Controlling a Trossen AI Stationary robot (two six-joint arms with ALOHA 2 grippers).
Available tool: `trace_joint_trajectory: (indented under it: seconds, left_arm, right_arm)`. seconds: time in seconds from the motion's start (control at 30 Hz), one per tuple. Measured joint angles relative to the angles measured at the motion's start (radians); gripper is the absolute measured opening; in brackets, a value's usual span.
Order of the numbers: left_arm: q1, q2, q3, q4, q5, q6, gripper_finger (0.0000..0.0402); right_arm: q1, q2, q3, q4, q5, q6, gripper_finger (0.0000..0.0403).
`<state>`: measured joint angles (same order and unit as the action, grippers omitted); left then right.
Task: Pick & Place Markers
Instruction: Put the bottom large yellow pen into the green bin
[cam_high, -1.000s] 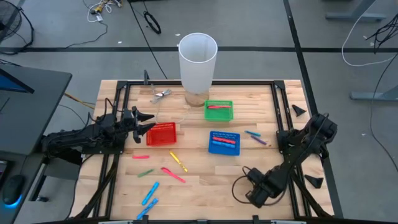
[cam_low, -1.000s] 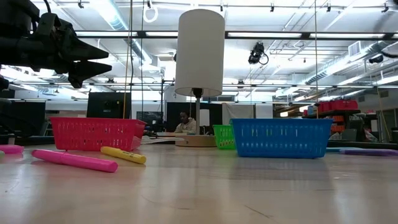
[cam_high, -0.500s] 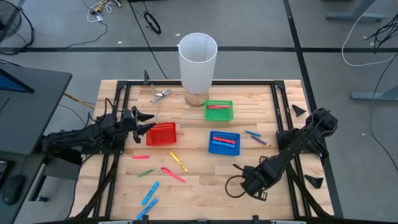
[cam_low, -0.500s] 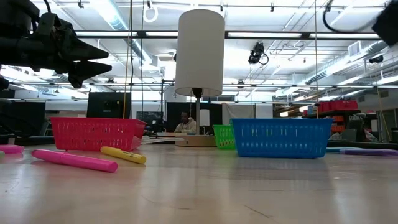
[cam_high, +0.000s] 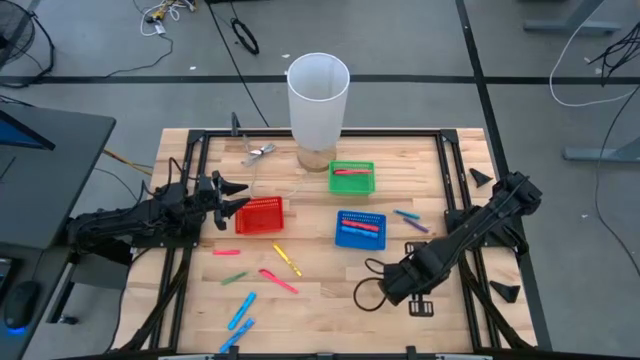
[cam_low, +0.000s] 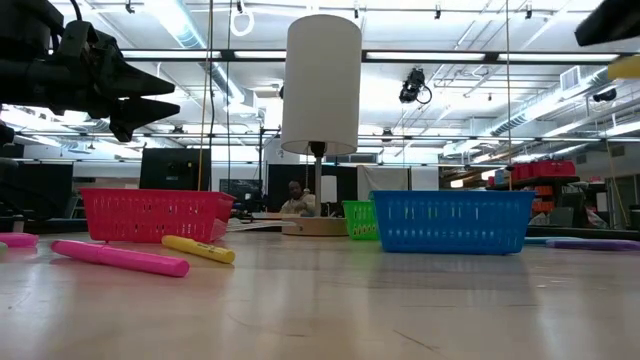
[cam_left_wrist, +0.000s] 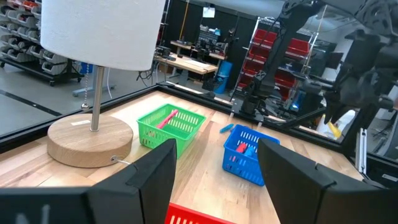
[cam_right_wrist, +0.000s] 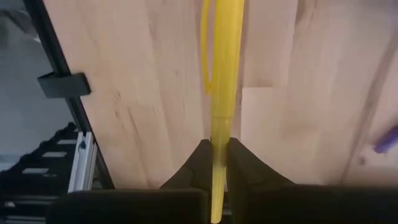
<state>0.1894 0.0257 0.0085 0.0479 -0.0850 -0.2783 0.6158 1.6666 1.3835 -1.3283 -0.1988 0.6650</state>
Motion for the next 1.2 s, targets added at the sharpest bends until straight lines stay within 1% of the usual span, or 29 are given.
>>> trace_joint_trajectory:
  seconds: [0.1, 0.27, 0.4, 0.47, 0.6, 0.83, 1.07, 1.2]
  left_arm:
    - [0.0, 0.0, 0.0, 0.0, 0.0, 0.0, 0.0232]
    - [0.0, 0.0, 0.0, 0.0, 0.0, 0.0, 0.0232]
    - [0.0, 0.0, 0.0, 0.0, 0.0, 0.0, 0.0232]
    - [0.0, 0.0, 0.0, 0.0, 0.0, 0.0, 0.0232]
    - [0.0, 0.0, 0.0, 0.0, 0.0, 0.0, 0.0232]
    - [0.0, 0.0, 0.0, 0.0, 0.0, 0.0, 0.0232]
    - [0.0, 0.0, 0.0, 0.0, 0.0, 0.0, 0.0232]
    - [0.0, 0.0, 0.0, 0.0, 0.0, 0.0, 0.0232]
  right_arm:
    - [-0.013, 0.0, 0.009, -0.018, 0.002, -0.029, 0.0018]
    - [-0.029, 0.0, 0.008, -0.026, 0.034, -0.104, 0.0018]
    - [-0.081, 0.0, 0.008, -0.042, 0.036, -0.151, 0.0018]
    - [-0.114, 0.0, 0.008, -0.048, 0.062, -0.174, 0.0018]
    - [-0.203, 0.0, 0.008, -0.062, 0.078, -0.252, 0.0018]
    - [-0.391, 0.0, 0.008, -0.092, 0.081, -0.389, 0.0018]
    - [-0.576, 0.0, 0.028, -0.103, 0.151, -0.562, 0.0017]
    - [-0.671, 0.03, 0.064, -0.118, 0.178, -0.632, 0.0015]
